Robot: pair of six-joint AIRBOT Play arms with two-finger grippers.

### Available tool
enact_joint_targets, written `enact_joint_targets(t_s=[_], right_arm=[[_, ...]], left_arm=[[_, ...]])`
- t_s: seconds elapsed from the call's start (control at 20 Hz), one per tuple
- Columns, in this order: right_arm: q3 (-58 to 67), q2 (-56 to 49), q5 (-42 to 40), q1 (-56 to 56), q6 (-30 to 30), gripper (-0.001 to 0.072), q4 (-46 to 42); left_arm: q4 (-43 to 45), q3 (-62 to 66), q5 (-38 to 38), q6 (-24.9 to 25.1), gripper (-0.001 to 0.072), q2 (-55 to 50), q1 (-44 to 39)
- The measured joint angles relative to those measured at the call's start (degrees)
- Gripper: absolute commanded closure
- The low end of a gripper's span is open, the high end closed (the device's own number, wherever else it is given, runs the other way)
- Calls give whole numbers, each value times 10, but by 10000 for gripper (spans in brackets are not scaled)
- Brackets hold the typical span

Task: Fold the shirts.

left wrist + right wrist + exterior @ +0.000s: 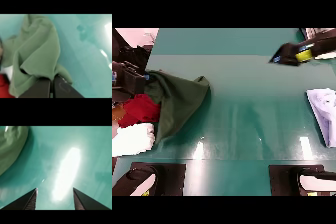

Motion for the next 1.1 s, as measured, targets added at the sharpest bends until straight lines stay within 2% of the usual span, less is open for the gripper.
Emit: enact_joint_targets(t_s=[0.2,0.4,0.6,1.1], right_arm=[[0,-104,-89,81,-4,181,37],[0,-196,-190,125,-29,181,164],[0,-268,-242,152,-40,181,257],[0,-326,-339,207,-55,189,359]], left_arm=[[20,-4,-30,-24,683,3,2],[24,-24,-70,-40,683,3,2],[24,-37,-92,-53,683,3,2],[3,-42,-104,-61,683,3,2]])
